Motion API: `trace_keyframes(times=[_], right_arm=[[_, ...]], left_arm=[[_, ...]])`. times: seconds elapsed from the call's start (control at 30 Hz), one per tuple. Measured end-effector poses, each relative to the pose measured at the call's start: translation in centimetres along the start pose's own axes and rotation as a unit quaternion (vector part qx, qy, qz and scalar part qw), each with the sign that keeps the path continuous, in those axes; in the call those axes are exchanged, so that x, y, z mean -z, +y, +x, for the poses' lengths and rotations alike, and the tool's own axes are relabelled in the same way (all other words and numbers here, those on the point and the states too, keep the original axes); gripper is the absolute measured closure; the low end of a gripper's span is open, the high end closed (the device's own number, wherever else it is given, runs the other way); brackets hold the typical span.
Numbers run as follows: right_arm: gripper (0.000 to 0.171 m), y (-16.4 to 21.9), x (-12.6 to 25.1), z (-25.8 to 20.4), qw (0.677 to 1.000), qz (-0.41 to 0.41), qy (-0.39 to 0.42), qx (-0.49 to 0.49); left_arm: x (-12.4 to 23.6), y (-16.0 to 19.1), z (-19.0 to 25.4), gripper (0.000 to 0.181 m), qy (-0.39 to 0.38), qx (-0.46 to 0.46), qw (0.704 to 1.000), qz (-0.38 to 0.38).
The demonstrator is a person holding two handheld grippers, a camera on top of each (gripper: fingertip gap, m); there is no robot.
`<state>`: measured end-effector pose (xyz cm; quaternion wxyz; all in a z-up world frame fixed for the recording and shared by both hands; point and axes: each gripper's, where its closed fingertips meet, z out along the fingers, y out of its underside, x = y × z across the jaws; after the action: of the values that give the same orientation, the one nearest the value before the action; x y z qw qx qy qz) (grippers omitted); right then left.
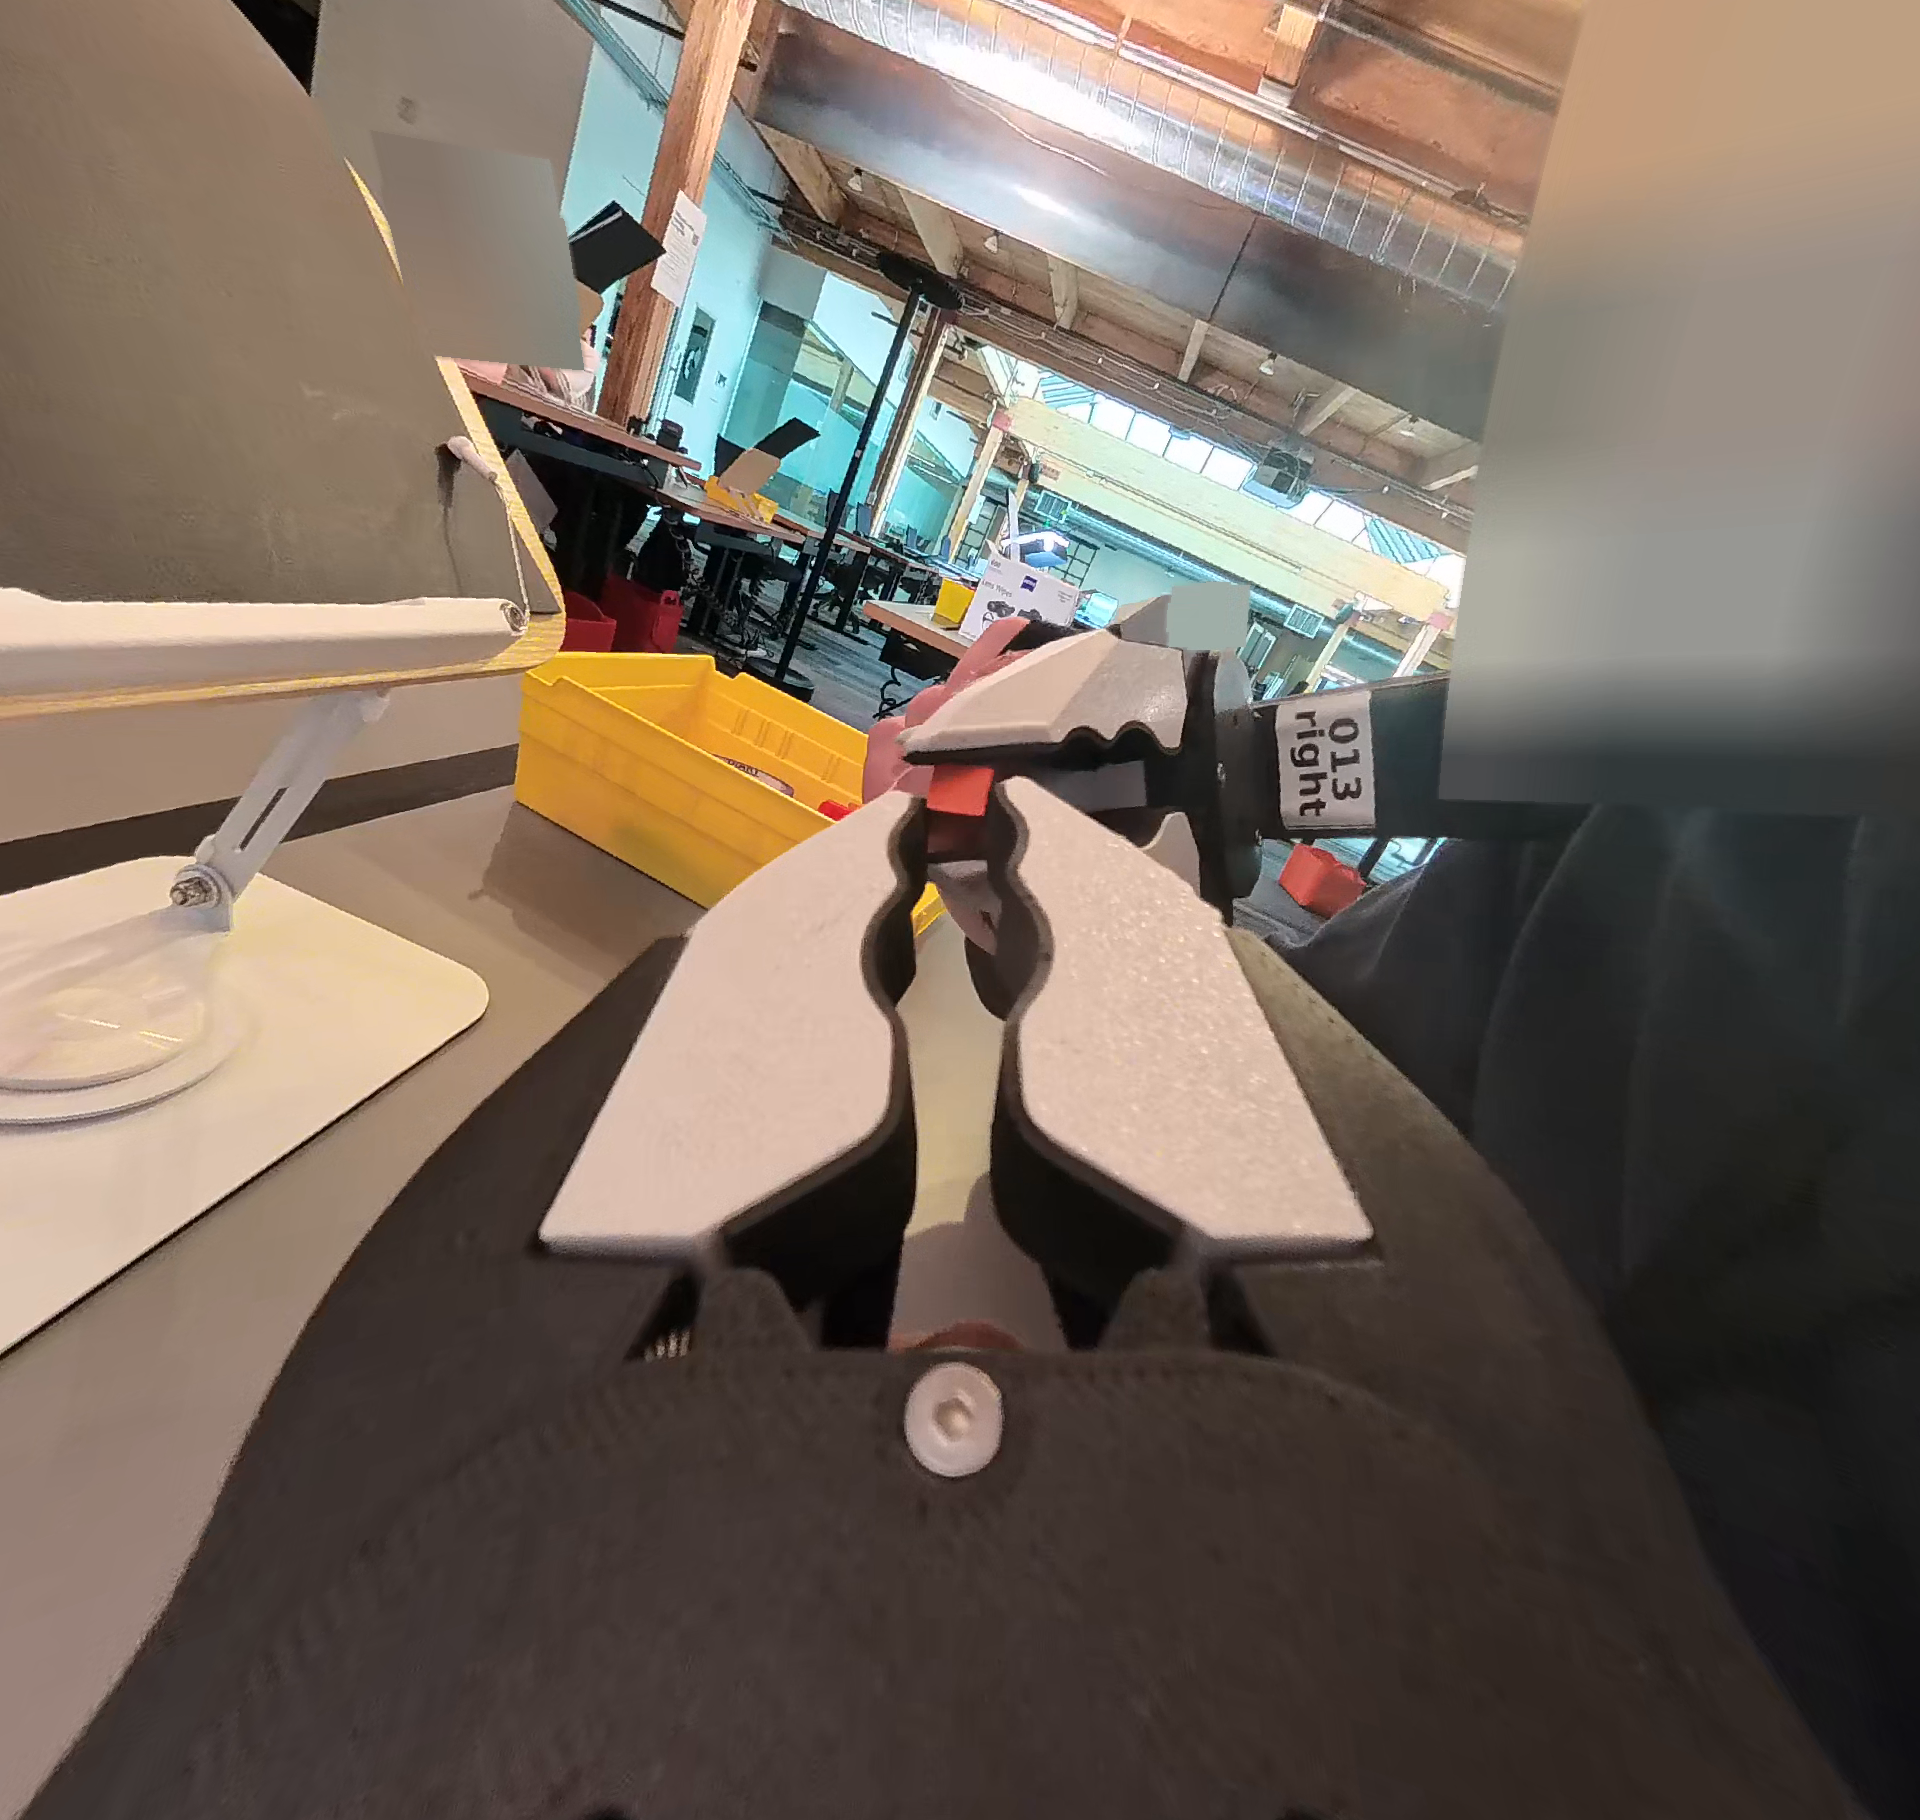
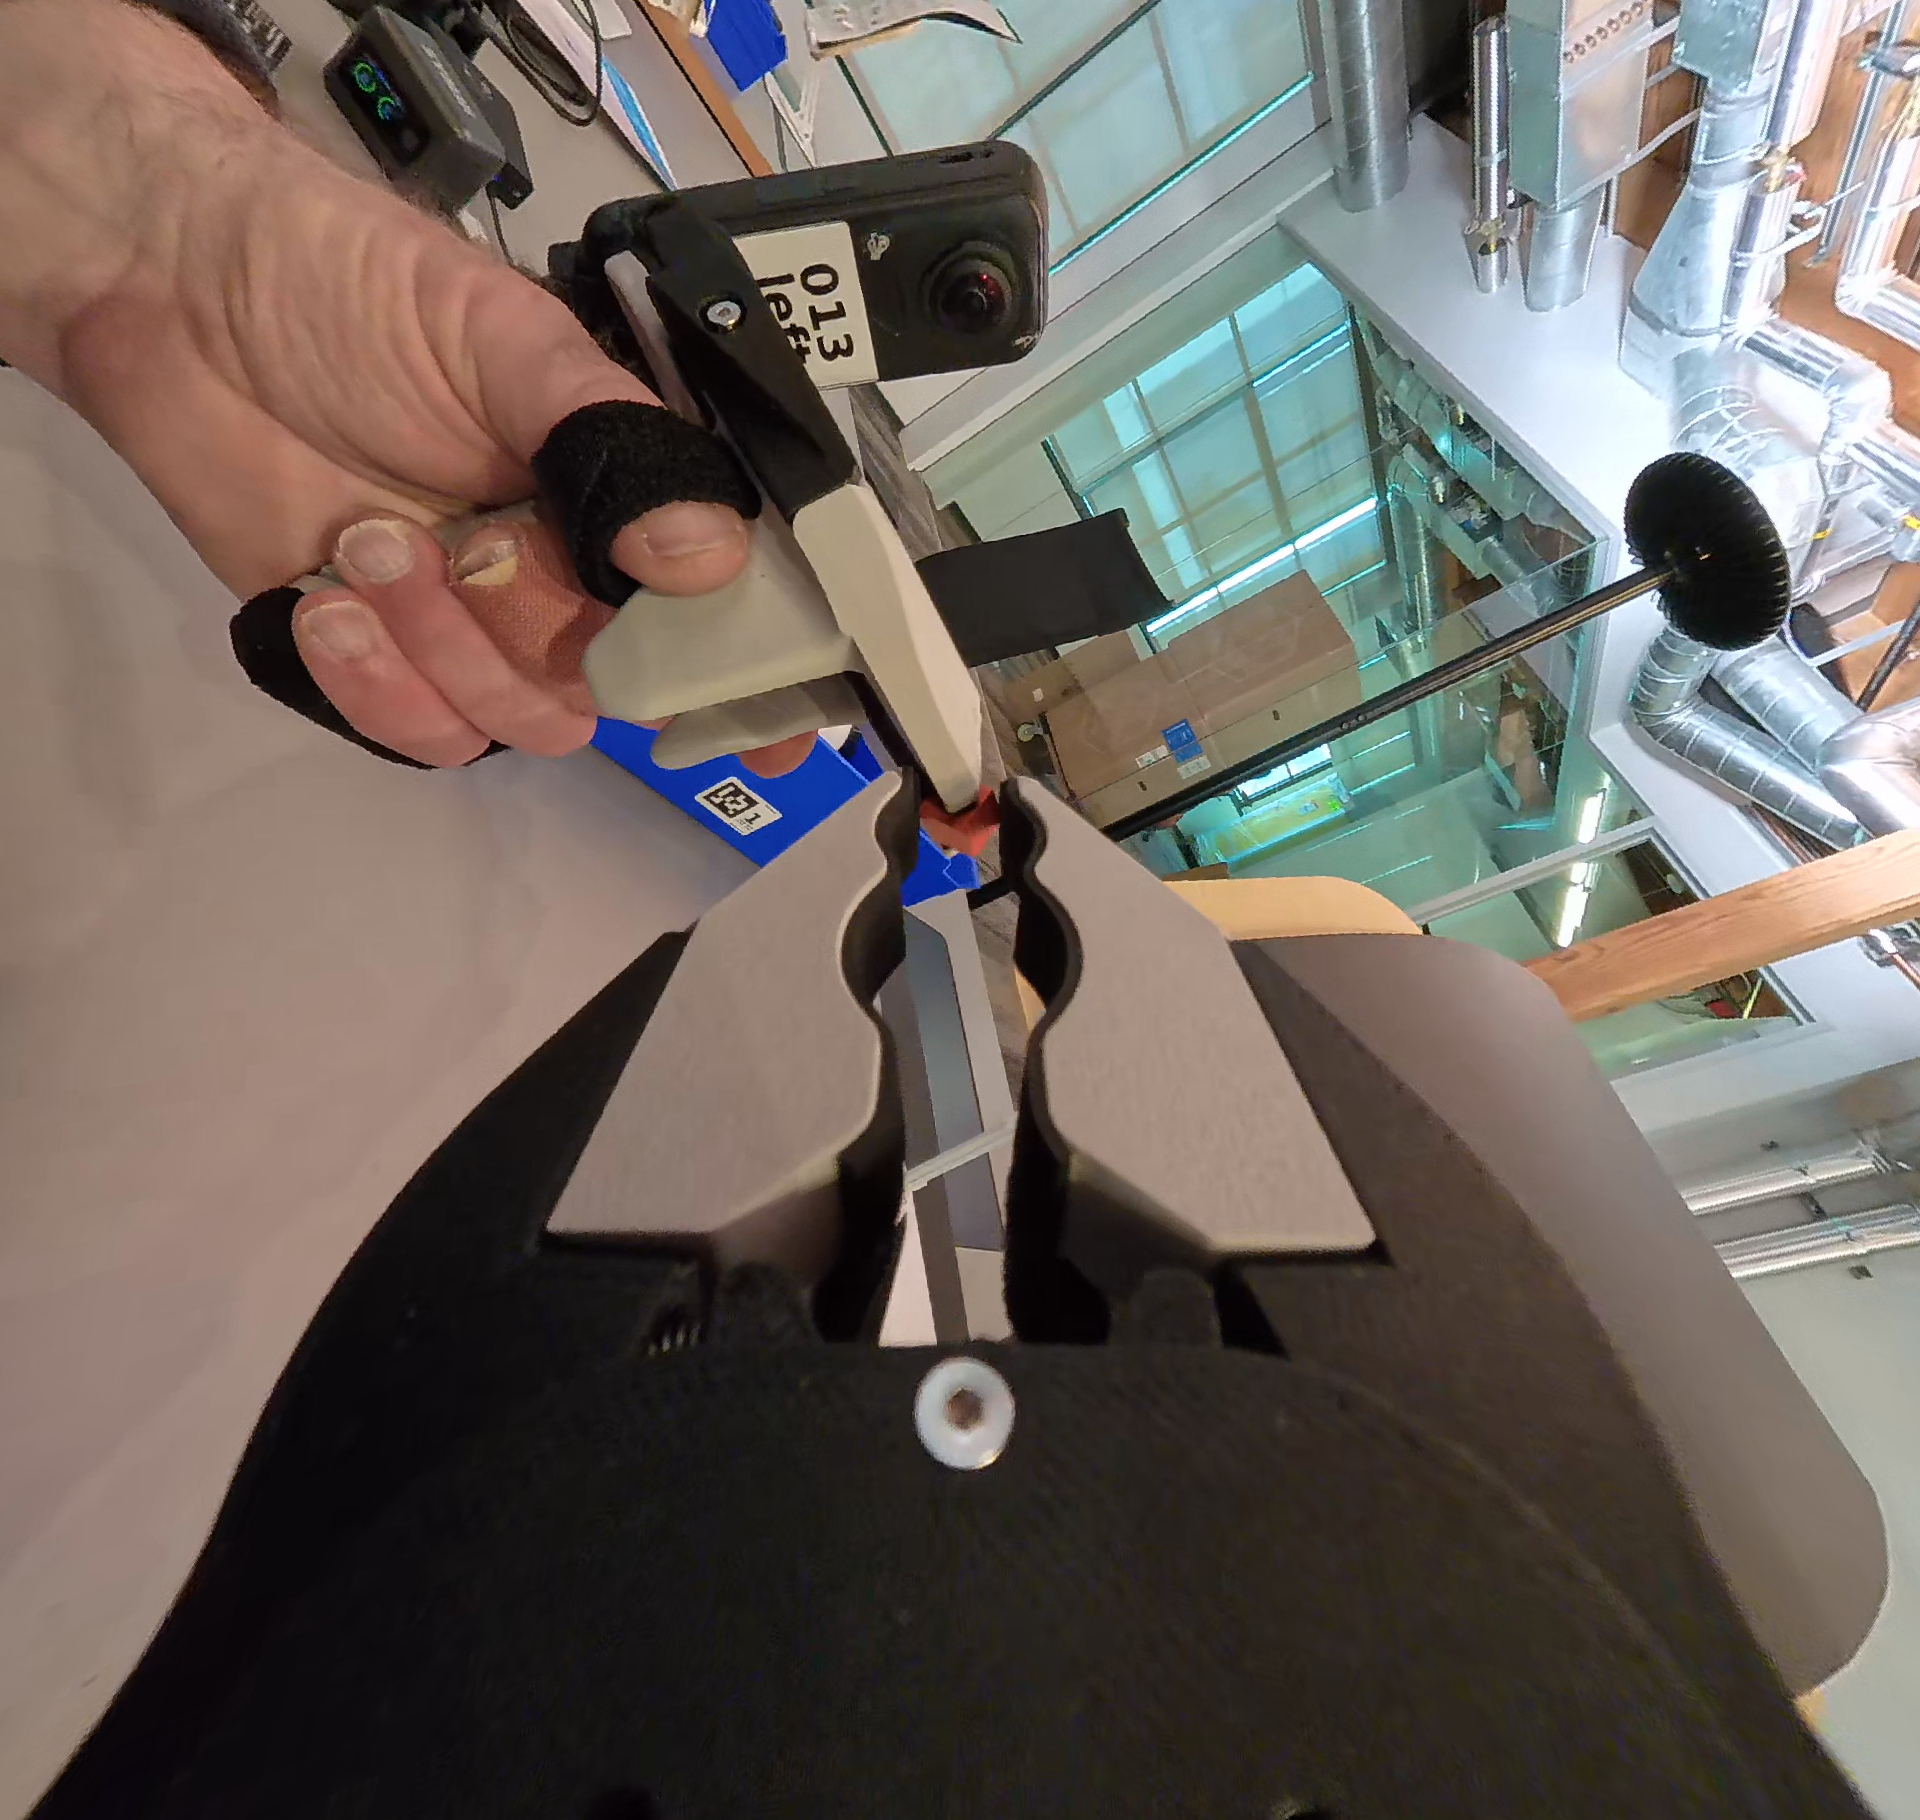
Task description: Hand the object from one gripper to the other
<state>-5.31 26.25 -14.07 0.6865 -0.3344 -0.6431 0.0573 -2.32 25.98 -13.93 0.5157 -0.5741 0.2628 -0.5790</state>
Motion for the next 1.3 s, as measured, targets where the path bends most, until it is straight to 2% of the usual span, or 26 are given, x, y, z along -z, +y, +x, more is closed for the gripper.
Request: trace_keyframes(times=[0.5,0.6,0.7,0.8,0.93,1.0,1.1,1.13,1.3], right_arm=[[0.160,-0.3,0.3,0.3,0.997,0.029,-0.022,-0.068],[0.160,-0.1,0.5,0.7,0.989,0.045,-0.040,-0.137],[0.160,0.2,0.8,1.1,0.964,0.069,-0.076,-0.244],[0.160,0.3,0.9,1.1,0.926,0.089,-0.125,-0.344],[0.160,0.0,1.0,0.6,0.853,0.116,-0.201,-0.467],[0.160,-0.2,1.1,0.5,0.820,0.128,-0.224,-0.511],[0.160,-0.6,1.4,0.3,0.779,0.145,-0.258,-0.552],[0.160,-0.7,1.5,0.2,0.768,0.150,-0.267,-0.562],[0.160,-0.7,1.5,0.0,0.725,0.170,-0.283,-0.605]], left_arm=[[0.0,-0.5,0.3,0.171,0.008,-0.007,1.000,0.015],[0.4,-0.9,0.4,0.166,0.003,-0.030,0.999,0.023],[0.9,-1.0,0.4,0.157,-0.039,-0.121,0.992,0.004],[0.9,-0.6,0.5,0.147,-0.100,-0.278,0.954,-0.054],[0.4,-0.4,0.1,0.136,-0.166,-0.472,0.856,-0.130],[0.1,-0.6,-0.1,0.135,-0.185,-0.531,0.814,-0.145],[-0.2,-0.1,-0.4,0.139,-0.198,-0.625,0.734,-0.176],[-0.4,0.2,-0.5,0.139,-0.198,-0.642,0.718,-0.185],[-0.9,-0.1,-0.3,0.145,-0.213,-0.655,0.706,-0.162]])
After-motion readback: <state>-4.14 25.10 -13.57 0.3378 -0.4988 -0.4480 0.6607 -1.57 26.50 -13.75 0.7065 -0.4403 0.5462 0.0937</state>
